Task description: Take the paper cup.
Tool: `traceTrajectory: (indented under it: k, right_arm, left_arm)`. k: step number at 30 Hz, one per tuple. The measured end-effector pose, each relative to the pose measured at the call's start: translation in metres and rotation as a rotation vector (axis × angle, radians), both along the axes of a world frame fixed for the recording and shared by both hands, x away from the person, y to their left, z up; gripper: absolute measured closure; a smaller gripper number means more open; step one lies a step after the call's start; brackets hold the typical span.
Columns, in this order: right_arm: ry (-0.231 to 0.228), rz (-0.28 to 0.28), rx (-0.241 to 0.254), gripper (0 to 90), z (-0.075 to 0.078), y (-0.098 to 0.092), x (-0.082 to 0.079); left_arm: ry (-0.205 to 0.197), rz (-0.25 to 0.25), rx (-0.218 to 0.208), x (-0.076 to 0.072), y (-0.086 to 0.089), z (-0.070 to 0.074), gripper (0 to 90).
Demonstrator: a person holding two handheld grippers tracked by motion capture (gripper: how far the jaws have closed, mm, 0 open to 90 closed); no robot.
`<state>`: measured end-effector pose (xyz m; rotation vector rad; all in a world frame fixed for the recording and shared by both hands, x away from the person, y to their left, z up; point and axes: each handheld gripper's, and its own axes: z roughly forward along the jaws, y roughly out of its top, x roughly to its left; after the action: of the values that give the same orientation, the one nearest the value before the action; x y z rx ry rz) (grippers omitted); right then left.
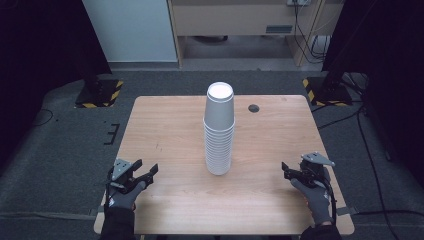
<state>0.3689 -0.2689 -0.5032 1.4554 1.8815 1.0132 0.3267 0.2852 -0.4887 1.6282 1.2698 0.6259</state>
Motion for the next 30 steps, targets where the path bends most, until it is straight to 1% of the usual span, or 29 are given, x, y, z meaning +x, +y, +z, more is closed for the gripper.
traceTrajectory:
  k: [2, 5, 7, 9, 10, 14, 17, 19, 20, 22, 23, 27, 30]
  right_arm:
    - [-0.011, 0.013, 0.008, 14.5, 0.003, 0.0, -0.002]
    - [-0.026, 0.033, 0.027, 14.7, 0.009, 0.001, -0.005]
    - [-0.031, 0.035, 0.031, 14.7, 0.011, 0.002, -0.005]
    - [-0.048, 0.047, 0.037, 14.7, 0.016, 0.003, -0.007]
    - [-0.048, 0.047, 0.037, 14.7, 0.016, 0.003, -0.007]
    - [-0.068, 0.051, 0.054, 14.6, 0.021, 0.003, -0.01]
    - [-0.095, 0.061, 0.073, 14.5, 0.028, 0.004, -0.013]
    - [-0.1, 0.064, 0.075, 14.4, 0.029, 0.004, -0.013]
    - [-0.115, 0.074, 0.076, 14.3, 0.033, 0.006, -0.015]
    - [-0.119, 0.076, 0.078, 14.3, 0.035, 0.007, -0.015]
    - [-0.129, 0.086, 0.081, 14.3, 0.037, 0.008, -0.015]
    - [-0.141, 0.097, 0.081, 14.4, 0.041, 0.009, -0.016]
    - [-0.151, 0.107, 0.09, 14.5, 0.046, 0.011, -0.017]
  left_arm:
    - [-0.002, -0.004, -0.005, 0.0, 0.0, 0.0, 28.6]
    - [0.002, 0.004, 0.001, 0.001, 0.0, -0.001, 27.8]
    - [0.007, 0.005, -0.003, 0.0, -0.001, -0.001, 27.9]
    - [0.006, 0.002, 0.006, 0.0, -0.002, -0.001, 28.8]
    - [0.007, -0.002, 0.012, 0.0, -0.002, -0.001, 28.8]
    - [0.005, -0.011, 0.011, 0.0, -0.006, -0.001, 28.6]
    - [0.002, -0.019, 0.015, 0.0, -0.008, -0.001, 28.4]
    - [0.0, -0.024, 0.014, 0.0, -0.009, -0.001, 28.3]
    - [-0.001, -0.028, 0.015, 0.0, -0.009, 0.0, 28.2]
    - [-0.004, -0.03, 0.016, 0.0, -0.01, 0.0, 28.2]
    - [-0.005, -0.031, 0.016, 0.0, -0.01, 0.0, 28.0]
    - [-0.001, -0.029, 0.018, 0.0, -0.01, 0.0, 27.9]
    - [-0.002, -0.03, 0.02, 0.0, -0.01, 0.0, 27.9]
